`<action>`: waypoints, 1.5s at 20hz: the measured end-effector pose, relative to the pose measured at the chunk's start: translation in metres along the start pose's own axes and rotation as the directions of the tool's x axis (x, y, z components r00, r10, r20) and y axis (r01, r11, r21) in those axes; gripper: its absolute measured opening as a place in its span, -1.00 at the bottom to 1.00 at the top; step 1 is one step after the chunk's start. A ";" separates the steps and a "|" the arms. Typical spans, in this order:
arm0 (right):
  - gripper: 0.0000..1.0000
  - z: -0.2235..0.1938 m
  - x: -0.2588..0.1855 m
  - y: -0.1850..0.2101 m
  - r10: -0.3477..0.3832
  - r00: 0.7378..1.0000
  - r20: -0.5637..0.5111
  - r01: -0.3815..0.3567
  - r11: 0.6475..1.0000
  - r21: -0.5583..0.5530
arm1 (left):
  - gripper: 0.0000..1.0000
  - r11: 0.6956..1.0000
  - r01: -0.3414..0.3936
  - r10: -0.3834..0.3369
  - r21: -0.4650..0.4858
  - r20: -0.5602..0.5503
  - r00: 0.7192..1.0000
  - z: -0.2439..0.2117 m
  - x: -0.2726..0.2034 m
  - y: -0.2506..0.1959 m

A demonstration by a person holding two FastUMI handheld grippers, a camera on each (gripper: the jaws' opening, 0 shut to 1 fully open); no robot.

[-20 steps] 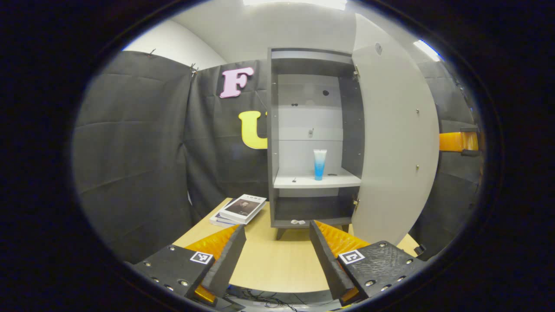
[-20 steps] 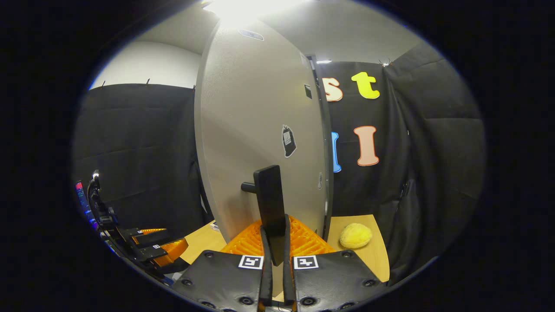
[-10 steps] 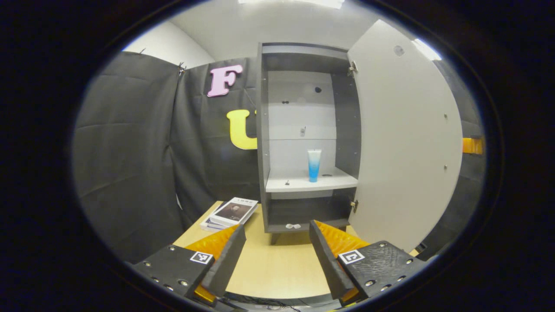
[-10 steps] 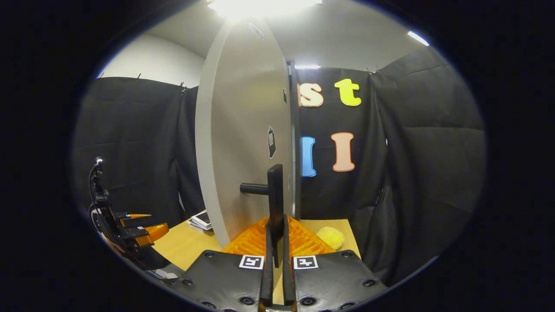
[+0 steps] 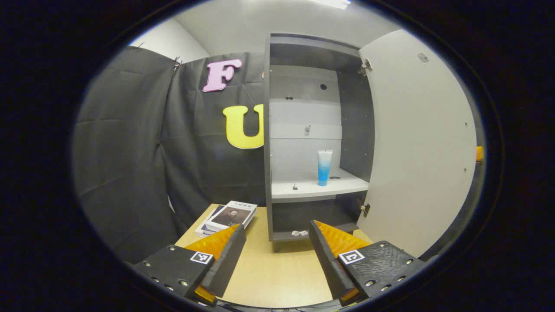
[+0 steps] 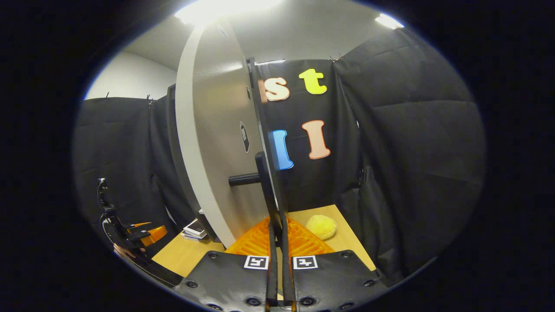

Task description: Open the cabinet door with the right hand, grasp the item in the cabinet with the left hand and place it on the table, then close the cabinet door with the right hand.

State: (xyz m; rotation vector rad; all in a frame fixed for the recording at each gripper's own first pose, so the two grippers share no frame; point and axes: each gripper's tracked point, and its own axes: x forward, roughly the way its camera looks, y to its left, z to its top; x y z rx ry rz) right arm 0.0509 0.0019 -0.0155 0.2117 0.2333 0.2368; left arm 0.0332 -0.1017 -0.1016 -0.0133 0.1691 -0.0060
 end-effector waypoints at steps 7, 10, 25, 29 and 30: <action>-0.94 -0.002 -0.037 -0.028 -0.213 0.977 -0.002 0.213 0.976 0.044 | 0.75 0.993 0.116 -0.117 0.026 0.028 0.993 0.021 0.045 -0.002; -0.92 0.004 -0.070 -0.045 -0.330 0.944 0.020 0.327 0.941 0.086 | 0.75 0.984 0.175 -0.176 0.016 0.054 0.983 0.035 0.057 -0.013; -0.57 0.019 -0.029 -0.181 -0.575 0.818 0.019 0.571 0.816 0.088 | 0.73 0.971 0.240 -0.238 -0.010 0.100 0.966 0.106 0.163 -0.095; -0.27 0.029 0.008 -0.206 -0.581 0.813 0.050 0.581 0.814 0.005 | 0.78 0.971 0.238 -0.235 -0.019 0.101 0.967 0.118 0.208 -0.122; -0.26 0.029 0.015 -0.212 -0.577 0.815 0.051 0.579 0.815 -0.021 | 0.78 0.972 0.233 -0.231 -0.011 0.103 0.968 0.120 0.218 -0.129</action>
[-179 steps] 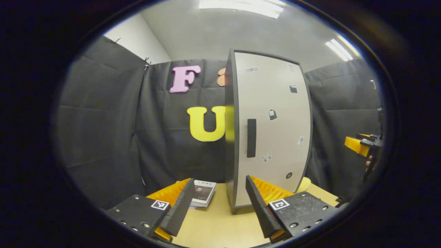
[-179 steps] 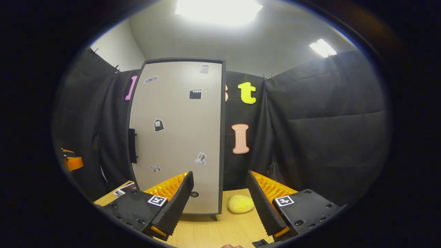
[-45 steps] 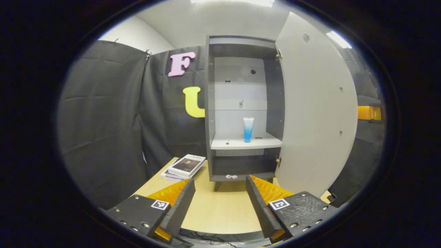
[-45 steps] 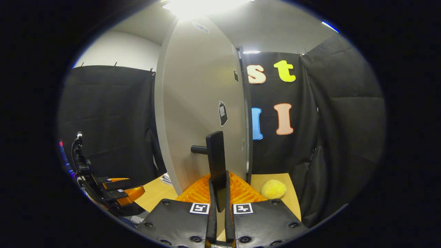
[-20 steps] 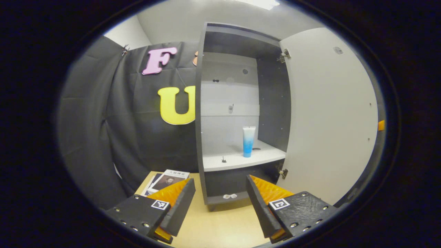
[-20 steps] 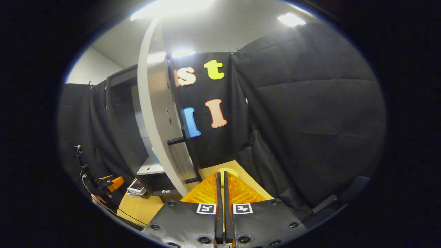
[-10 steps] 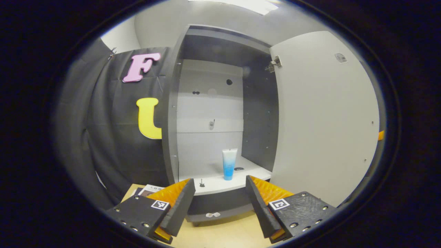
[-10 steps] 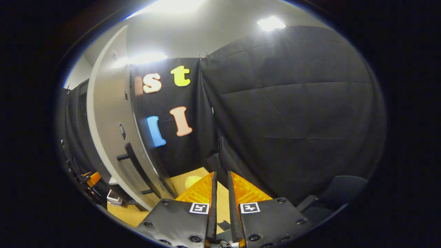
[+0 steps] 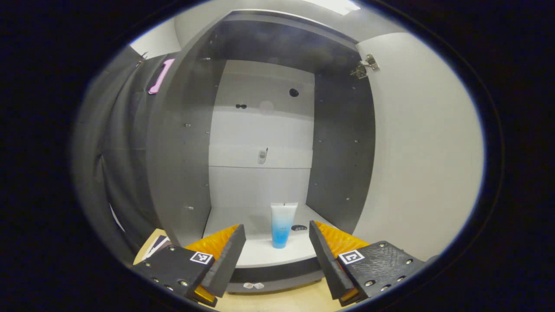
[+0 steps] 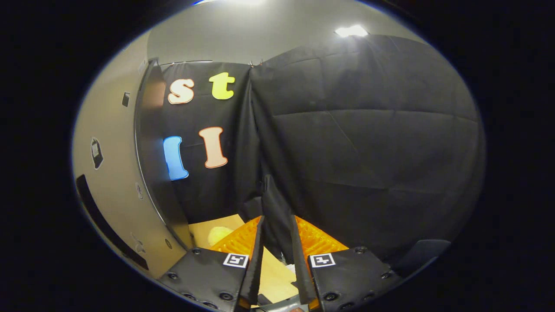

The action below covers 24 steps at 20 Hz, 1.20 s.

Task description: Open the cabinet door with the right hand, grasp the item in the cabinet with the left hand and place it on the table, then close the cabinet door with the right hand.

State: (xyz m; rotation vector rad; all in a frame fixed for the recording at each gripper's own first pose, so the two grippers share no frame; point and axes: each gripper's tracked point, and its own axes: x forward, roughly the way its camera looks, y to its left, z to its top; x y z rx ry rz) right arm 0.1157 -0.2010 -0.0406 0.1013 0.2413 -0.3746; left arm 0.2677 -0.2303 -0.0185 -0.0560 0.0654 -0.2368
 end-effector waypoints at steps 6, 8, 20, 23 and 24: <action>0.70 0.003 0.048 -0.007 -0.009 1.000 0.020 0.010 0.998 -0.060 | 0.73 0.999 -0.036 0.037 0.030 -0.035 0.999 -0.014 0.057 -0.014; 0.94 0.002 0.061 -0.015 -0.025 1.000 0.014 0.026 0.997 -0.076 | 0.75 0.999 -0.040 0.041 0.011 -0.058 0.997 -0.026 0.071 -0.015; 0.94 -0.012 0.106 -0.011 0.042 0.998 -0.053 -0.046 0.997 -0.066 | 0.78 0.993 -0.113 0.115 0.027 -0.087 0.989 -0.048 0.112 -0.004; 0.96 -0.009 0.109 -0.011 0.045 0.998 -0.046 -0.047 0.997 -0.054 | 0.71 0.994 -0.100 0.104 0.047 -0.097 0.990 -0.051 0.116 -0.009; 0.96 -0.008 0.111 -0.010 0.049 0.998 -0.045 -0.051 0.998 -0.045 | 0.57 0.995 -0.094 0.098 0.045 -0.095 0.991 -0.050 0.118 -0.010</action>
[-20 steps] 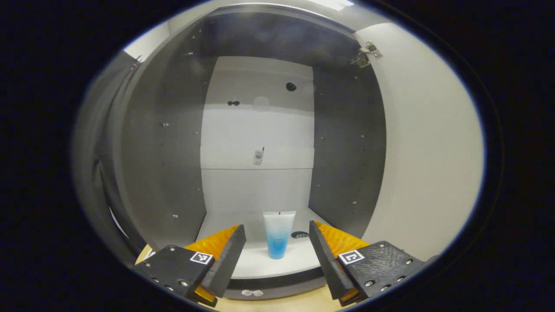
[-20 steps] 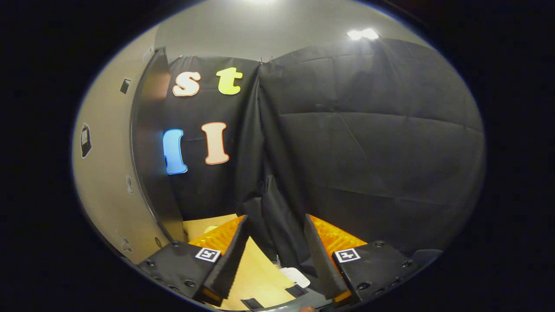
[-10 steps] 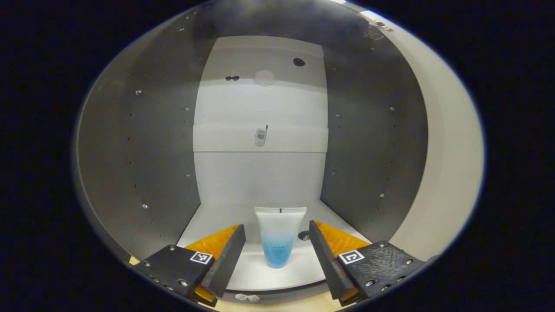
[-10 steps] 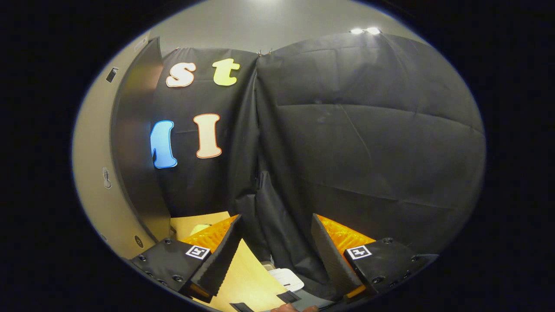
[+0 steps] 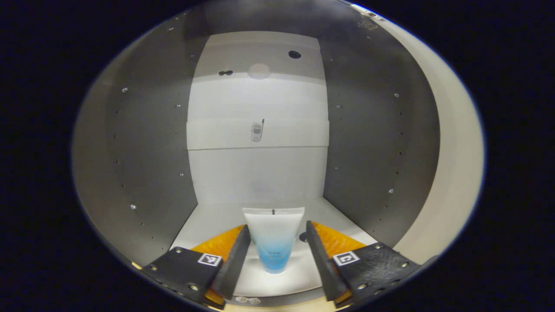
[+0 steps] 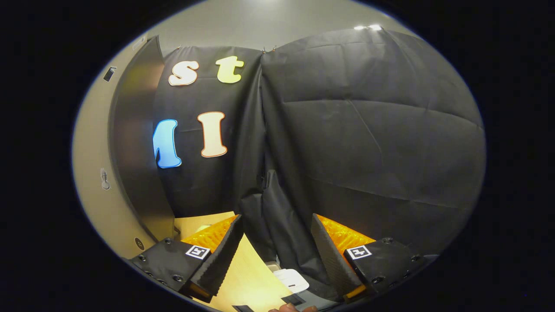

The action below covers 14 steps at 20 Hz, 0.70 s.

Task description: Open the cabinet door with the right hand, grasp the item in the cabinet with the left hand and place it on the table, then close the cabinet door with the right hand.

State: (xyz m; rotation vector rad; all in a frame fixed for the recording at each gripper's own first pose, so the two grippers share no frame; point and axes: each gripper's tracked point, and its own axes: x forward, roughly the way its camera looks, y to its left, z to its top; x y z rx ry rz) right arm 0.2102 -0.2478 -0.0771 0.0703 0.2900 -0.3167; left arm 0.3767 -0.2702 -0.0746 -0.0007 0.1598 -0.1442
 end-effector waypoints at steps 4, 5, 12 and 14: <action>0.94 -0.002 0.001 -0.004 -0.008 1.000 -0.001 0.008 1.000 0.009 | 0.23 1.000 0.006 -0.006 0.000 0.012 1.000 0.000 0.002 0.001; 0.94 -0.002 0.001 -0.005 -0.012 1.000 -0.001 0.012 1.000 0.006 | 0.06 1.000 0.015 -0.015 -0.008 0.010 1.000 0.000 0.001 -0.002; 0.94 0.000 -0.007 -0.006 -0.022 1.000 0.007 0.022 1.000 0.015 | 0.03 0.999 0.047 -0.048 0.012 0.049 0.998 0.012 -0.019 0.001; 0.94 0.001 -0.010 -0.006 -0.024 1.000 0.011 0.024 1.000 0.012 | 0.01 0.999 0.037 -0.039 0.040 0.075 0.996 0.019 -0.036 0.004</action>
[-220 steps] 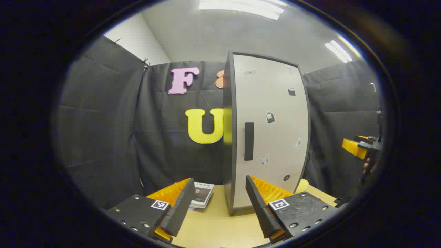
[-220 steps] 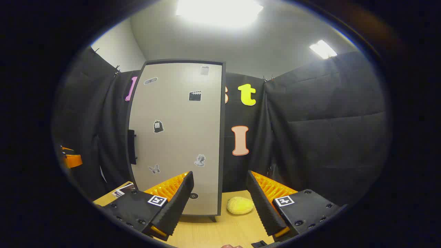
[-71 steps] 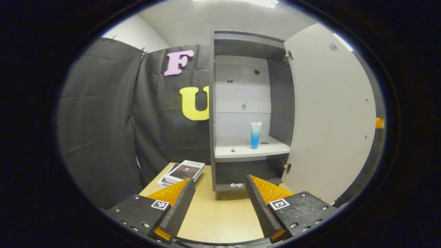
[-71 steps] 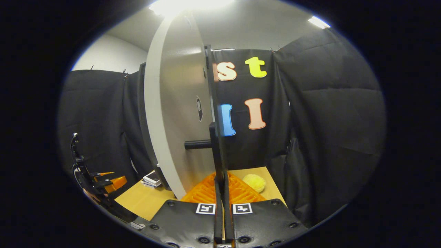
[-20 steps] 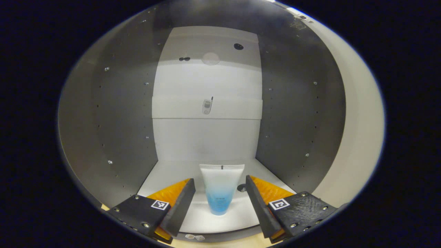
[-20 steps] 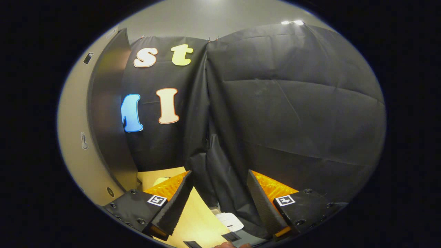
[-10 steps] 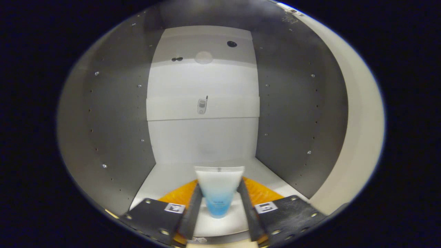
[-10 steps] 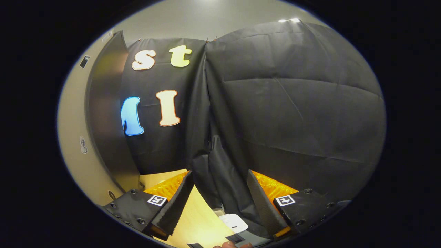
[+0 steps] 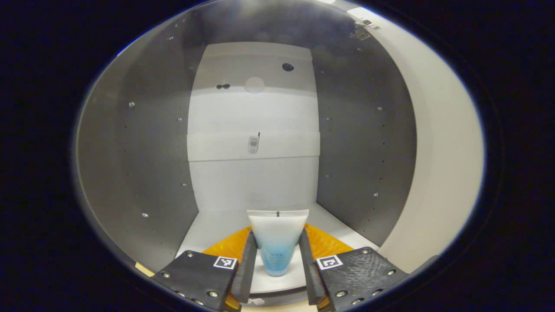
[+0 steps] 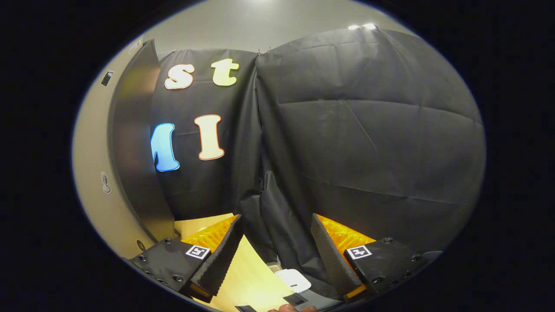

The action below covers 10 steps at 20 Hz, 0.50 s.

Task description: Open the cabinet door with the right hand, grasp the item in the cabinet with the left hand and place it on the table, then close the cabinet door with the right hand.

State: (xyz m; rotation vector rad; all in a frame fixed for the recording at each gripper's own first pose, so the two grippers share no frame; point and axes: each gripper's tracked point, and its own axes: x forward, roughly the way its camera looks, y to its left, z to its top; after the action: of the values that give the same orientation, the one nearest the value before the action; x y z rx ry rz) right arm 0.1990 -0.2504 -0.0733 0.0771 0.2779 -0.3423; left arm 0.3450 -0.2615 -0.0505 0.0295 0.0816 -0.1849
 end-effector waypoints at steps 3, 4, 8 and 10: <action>0.96 0.001 -0.006 0.003 -0.013 1.000 0.003 0.013 1.000 -0.008 | 0.03 1.000 0.009 -0.010 0.025 0.043 0.999 0.010 -0.029 0.001; 0.94 0.006 -0.009 0.004 -0.019 1.000 0.012 0.019 1.000 -0.004 | 0.04 1.000 0.010 -0.011 0.027 0.054 0.998 0.012 -0.038 0.003; 0.93 0.016 -0.028 0.005 -0.026 0.999 0.037 0.025 0.999 0.036 | 0.05 1.000 0.005 -0.005 -0.005 0.075 0.997 0.012 -0.078 0.022; 0.93 0.018 -0.035 0.007 -0.028 0.999 0.043 0.026 0.999 0.044 | 0.05 0.999 -0.004 0.007 -0.035 0.090 0.996 0.004 -0.095 0.036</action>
State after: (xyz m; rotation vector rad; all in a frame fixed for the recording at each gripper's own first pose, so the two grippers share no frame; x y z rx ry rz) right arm 0.1744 -0.2348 -0.0460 0.1083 0.2285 -0.3765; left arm 0.2589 -0.2086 -0.0375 -0.0130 -0.0055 -0.1793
